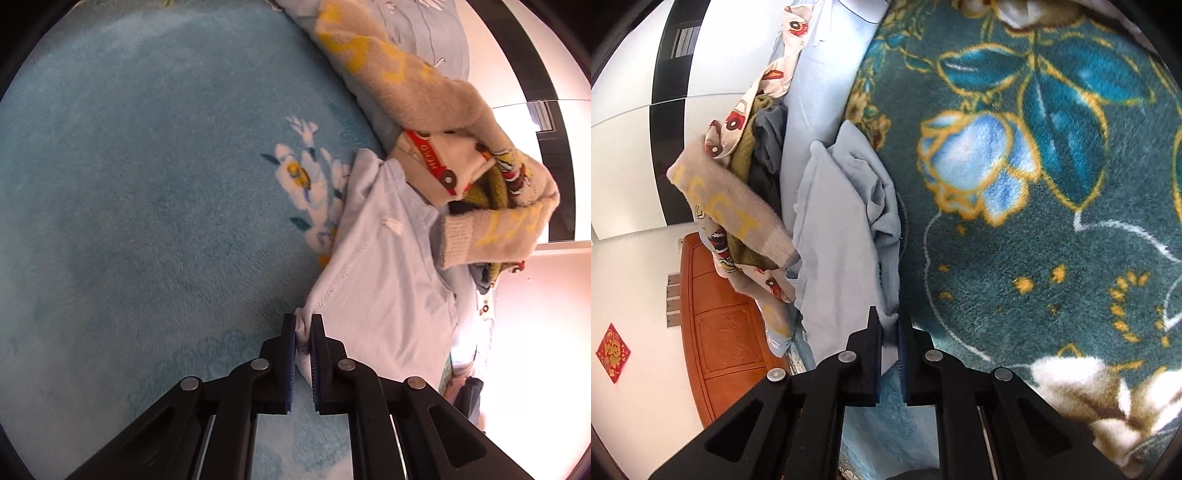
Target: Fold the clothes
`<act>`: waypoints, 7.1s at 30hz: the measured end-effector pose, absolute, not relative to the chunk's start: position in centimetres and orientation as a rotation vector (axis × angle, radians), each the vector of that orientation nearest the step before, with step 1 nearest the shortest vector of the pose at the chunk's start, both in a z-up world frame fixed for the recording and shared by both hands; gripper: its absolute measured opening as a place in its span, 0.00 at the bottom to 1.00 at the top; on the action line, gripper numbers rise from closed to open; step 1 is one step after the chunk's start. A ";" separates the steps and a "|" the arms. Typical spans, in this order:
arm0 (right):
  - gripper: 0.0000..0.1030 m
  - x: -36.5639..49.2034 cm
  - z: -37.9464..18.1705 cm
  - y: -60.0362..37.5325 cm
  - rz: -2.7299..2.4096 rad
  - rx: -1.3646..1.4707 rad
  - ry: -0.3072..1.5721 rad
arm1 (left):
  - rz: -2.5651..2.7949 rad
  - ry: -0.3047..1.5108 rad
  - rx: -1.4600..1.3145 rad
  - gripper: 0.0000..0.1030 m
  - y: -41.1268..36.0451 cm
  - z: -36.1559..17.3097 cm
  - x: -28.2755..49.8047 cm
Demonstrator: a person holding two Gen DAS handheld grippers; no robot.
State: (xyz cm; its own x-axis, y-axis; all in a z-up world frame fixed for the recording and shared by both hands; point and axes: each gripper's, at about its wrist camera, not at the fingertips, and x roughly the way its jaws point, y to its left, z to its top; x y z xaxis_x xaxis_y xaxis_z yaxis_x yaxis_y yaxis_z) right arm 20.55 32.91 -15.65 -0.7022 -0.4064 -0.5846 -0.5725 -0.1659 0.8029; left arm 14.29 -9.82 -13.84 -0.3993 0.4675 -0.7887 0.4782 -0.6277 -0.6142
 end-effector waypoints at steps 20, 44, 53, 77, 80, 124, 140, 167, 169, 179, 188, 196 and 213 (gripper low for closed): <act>0.01 32.7 -11.3 33.7 2.029 -1.157 1.816 | -2.284 1.241 1.805 0.00 -11.8 -10.4 24.1; 0.31 18.7 -11.1 33.6 2.219 -1.428 1.541 | -2.618 0.790 1.906 0.37 -8.4 -10.7 9.1; 0.33 11.5 -12.0 35.3 2.323 -1.500 1.351 | -2.686 0.532 1.963 0.37 -5.7 -13.1 3.4; 0.16 6.1 -13.3 35.9 2.422 -1.604 1.227 | -2.757 0.532 1.947 0.06 -5.2 -13.0 0.5; 0.04 6.0 -13.2 35.8 2.422 -1.614 1.228 | -2.787 0.537 1.909 0.03 -5.0 -12.2 0.6; 0.15 10.0 -10.4 37.2 2.412 -1.527 1.052 | -2.631 0.603 1.753 0.06 -11.4 -8.8 2.6; 0.40 24.2 -15.6 32.7 1.993 -1.428 1.678 | -2.645 0.325 2.506 0.06 10.5 -10.5 15.3; 0.07 15.8 -9.4 28.0 2.232 -1.413 1.495 | -2.539 1.003 2.149 0.09 -4.3 -8.1 15.5; 0.07 13.8 -7.9 26.2 2.323 -1.455 1.421 | -2.524 1.043 2.077 0.11 -7.1 -7.9 15.5; 0.07 6.8 -4.3 10.8 2.772 -1.877 1.036 | -2.439 1.176 1.889 0.16 -14.8 -9.3 15.6; 0.07 5.6 -10.4 3.5 2.619 -2.234 0.866 | -2.426 1.245 1.884 0.21 -15.4 -9.9 16.2; 0.20 6.7 -9.4 4.3 2.704 -2.345 0.932 | -2.451 1.293 1.895 0.31 -14.3 -10.0 15.5; 0.53 12.8 -15.4 20.1 2.234 -1.925 1.488 | -2.395 1.161 2.077 0.40 -11.8 -14.6 15.0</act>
